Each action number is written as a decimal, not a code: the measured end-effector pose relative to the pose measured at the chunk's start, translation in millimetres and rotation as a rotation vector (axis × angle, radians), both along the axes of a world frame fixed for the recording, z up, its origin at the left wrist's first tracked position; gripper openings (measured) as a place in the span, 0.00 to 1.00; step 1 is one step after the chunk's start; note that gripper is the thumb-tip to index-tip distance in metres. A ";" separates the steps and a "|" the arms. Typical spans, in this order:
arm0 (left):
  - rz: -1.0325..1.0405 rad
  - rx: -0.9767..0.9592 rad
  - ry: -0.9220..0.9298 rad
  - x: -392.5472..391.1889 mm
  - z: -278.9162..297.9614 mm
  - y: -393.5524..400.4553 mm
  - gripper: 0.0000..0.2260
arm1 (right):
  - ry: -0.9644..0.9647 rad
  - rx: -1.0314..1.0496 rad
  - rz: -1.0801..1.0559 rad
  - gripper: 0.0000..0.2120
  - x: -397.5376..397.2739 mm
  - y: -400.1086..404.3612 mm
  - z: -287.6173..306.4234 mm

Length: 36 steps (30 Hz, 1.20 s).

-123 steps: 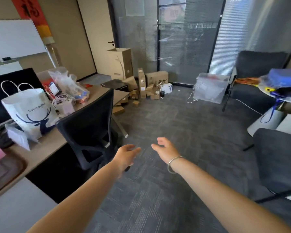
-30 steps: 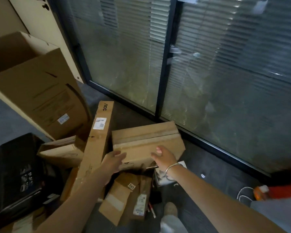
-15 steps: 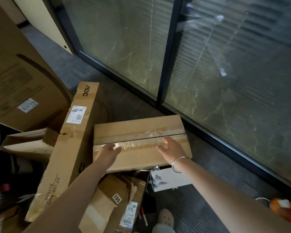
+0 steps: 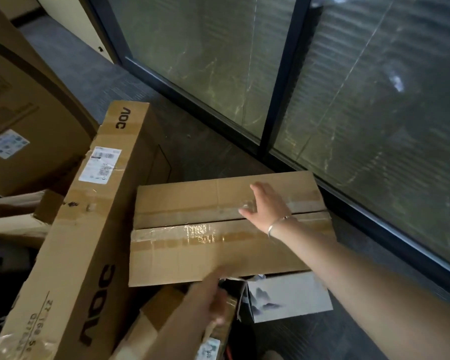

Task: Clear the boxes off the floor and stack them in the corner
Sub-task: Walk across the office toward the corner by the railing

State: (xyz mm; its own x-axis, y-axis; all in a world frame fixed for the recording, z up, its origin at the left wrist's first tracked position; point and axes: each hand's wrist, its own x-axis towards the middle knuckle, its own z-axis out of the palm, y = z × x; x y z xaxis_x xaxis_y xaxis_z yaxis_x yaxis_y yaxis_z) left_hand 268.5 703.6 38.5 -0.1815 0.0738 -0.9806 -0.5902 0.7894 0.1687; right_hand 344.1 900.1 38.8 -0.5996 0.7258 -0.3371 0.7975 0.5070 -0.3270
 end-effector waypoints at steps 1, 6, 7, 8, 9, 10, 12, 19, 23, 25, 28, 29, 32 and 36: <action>0.073 0.026 -0.129 12.6 -5.0 -0.6 0.27 | -0.016 0.005 0.012 0.37 -12.8 9.2 -4.1; 0.454 0.248 -0.357 36.2 -40.3 19.3 0.37 | -0.131 -0.008 0.147 0.46 -66.2 42.6 -30.9; 0.562 0.242 -0.326 34.7 -50.1 25.1 0.39 | -0.150 -0.025 0.165 0.48 -72.8 46.6 -35.6; 0.640 0.234 -0.288 31.6 -58.0 29.9 0.36 | -0.172 -0.042 0.179 0.49 -78.5 49.8 -41.5; 0.688 0.235 -0.268 30.4 -60.9 35.5 0.34 | -0.199 -0.055 0.187 0.50 -81.0 52.2 -44.8; 0.739 0.242 -0.259 28.8 -64.7 39.4 0.33 | -0.229 -0.071 0.192 0.51 -84.1 53.4 -49.0; 0.824 0.255 -0.240 27.6 -70.6 43.9 0.31 | -0.265 -0.074 0.182 0.52 -87.0 55.9 -54.4; 0.922 0.216 -0.198 32.5 -67.9 48.4 0.30 | -0.266 0.000 0.210 0.51 -87.7 53.5 -50.6; 0.919 0.217 -0.181 36.5 -60.6 44.6 0.31 | -0.248 0.013 0.196 0.51 -82.8 50.1 -38.4; 0.902 0.213 -0.174 37.9 -54.9 43.5 0.29 | -0.231 0.020 0.180 0.52 -79.2 50.0 -27.2; 0.878 0.248 -0.185 40.2 -33.8 42.4 0.29 | -0.211 0.045 0.155 0.51 -72.7 49.2 0.8; 0.868 0.264 -0.190 40.4 -24.5 42.4 0.30 | -0.210 0.057 0.149 0.51 -71.1 48.5 13.0; 0.856 0.291 -0.199 41.6 6.3 42.6 0.32 | -0.223 0.091 0.134 0.50 -66.1 46.4 51.9; 0.793 0.324 -0.197 40.0 59.7 35.3 0.34 | -0.217 0.105 0.075 0.50 -54.0 39.6 116.4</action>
State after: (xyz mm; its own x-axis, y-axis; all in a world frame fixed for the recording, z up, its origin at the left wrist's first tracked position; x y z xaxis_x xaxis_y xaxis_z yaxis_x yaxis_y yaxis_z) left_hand 308.4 738.9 98.2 -0.1271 0.2779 -0.9522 -0.9864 0.0658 0.1508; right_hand 290.1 939.7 155.2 -0.5747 0.7199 -0.3892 0.8023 0.5895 -0.0942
